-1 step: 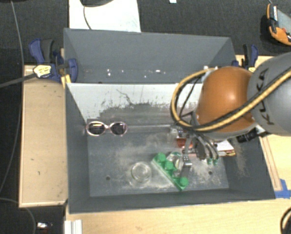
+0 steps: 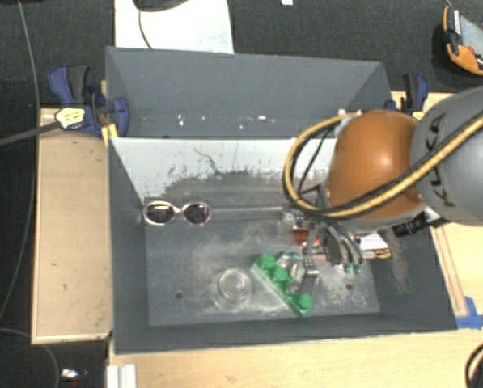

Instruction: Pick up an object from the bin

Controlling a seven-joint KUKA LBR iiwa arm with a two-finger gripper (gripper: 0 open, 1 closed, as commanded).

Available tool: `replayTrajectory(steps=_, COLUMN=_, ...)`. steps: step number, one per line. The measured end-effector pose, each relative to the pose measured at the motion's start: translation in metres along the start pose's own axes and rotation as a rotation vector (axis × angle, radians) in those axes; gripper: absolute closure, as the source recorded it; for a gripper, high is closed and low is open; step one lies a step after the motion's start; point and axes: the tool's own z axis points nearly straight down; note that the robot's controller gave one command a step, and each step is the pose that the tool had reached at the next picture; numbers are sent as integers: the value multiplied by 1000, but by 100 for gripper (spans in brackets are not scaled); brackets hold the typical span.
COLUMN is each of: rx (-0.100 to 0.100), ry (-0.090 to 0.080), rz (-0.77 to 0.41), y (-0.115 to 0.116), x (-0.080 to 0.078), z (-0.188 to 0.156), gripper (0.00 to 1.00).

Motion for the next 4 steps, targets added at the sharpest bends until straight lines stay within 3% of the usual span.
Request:
replayTrajectory(steps=1, rx=0, ry=3, rz=53, y=-10, x=20, z=41, gripper=0)
replayTrajectory(steps=2, rx=-2, ry=-5, rz=60, y=-12, x=11, z=55, gripper=0)
replayTrajectory(steps=3, rx=-1, ry=0, rz=90, y=-32, x=15, z=85, gripper=0)
replayTrajectory(steps=4, rx=-2, ry=-4, rz=102, y=-28, x=13, z=91, gripper=0)
